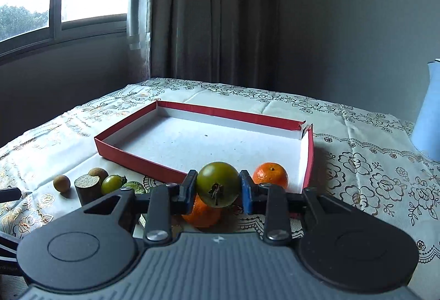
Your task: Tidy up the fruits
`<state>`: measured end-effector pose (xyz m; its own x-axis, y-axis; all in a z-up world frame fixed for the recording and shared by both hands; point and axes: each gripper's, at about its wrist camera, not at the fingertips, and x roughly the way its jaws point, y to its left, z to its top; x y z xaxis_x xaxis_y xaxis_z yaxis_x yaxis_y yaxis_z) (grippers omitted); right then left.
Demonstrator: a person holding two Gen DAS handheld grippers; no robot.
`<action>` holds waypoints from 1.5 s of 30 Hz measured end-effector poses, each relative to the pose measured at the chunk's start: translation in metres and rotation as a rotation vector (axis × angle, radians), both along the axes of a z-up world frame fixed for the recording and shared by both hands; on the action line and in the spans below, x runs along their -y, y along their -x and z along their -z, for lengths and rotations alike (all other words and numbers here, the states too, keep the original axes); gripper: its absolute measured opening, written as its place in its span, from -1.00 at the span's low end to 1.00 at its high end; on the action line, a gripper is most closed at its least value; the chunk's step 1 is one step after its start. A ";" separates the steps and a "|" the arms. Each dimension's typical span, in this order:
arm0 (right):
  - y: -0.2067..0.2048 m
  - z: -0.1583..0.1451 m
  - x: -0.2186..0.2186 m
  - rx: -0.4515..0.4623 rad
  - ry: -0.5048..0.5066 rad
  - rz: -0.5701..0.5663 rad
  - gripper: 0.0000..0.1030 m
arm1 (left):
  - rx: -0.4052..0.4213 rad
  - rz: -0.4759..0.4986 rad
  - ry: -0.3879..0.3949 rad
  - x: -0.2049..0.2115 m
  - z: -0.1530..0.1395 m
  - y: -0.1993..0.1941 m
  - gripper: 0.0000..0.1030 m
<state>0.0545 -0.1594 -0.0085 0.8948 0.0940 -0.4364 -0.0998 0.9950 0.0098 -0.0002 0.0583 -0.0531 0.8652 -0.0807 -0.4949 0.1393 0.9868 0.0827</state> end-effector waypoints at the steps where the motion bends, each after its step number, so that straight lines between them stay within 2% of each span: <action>1: -0.005 -0.001 0.000 0.010 0.003 0.005 -0.39 | 0.000 0.000 -0.001 0.000 0.000 0.000 1.00; 6: -0.048 0.002 -0.003 0.020 0.022 0.043 -0.39 | 0.000 -0.001 0.000 0.000 0.000 0.000 1.00; 13: -0.099 0.022 -0.002 -0.048 0.009 0.090 -0.39 | 0.006 0.000 -0.006 0.001 0.000 0.000 1.00; 23: -0.122 0.046 -0.006 -0.160 0.010 0.105 -0.39 | 0.010 0.000 -0.008 0.001 0.000 0.000 1.00; 24: -0.120 0.046 -0.006 -0.154 0.016 0.104 -0.37 | 0.010 0.000 -0.008 0.001 0.000 0.000 1.00; 26: -0.114 0.044 -0.006 -0.140 0.013 0.113 -0.14 | 0.009 0.000 -0.008 0.001 0.000 0.000 1.00; 28: -0.103 0.038 -0.003 -0.107 -0.002 0.123 0.27 | 0.010 0.000 -0.008 0.001 0.000 0.000 1.00; 29: -0.097 0.035 -0.001 -0.087 -0.006 0.126 0.35 | 0.010 0.000 -0.008 0.001 0.000 0.000 1.00; 35: -0.033 0.026 0.020 -0.012 -0.049 0.140 0.46 | 0.009 0.000 -0.008 0.001 0.000 0.000 1.00; 37: -0.013 0.029 0.029 -0.011 -0.047 0.176 0.66 | 0.009 -0.001 -0.010 0.001 0.000 0.000 1.00; 39: 0.005 0.037 0.039 -0.035 -0.040 0.231 0.73 | 0.010 -0.001 -0.012 0.001 0.000 0.000 1.00; 43: 0.016 0.049 0.050 -0.126 -0.030 0.301 0.74 | -0.012 -0.003 0.007 -0.001 0.000 -0.003 1.00; 45: 0.018 0.051 0.052 -0.128 -0.051 0.304 0.74 | -0.029 -0.002 0.034 -0.005 -0.001 -0.005 1.00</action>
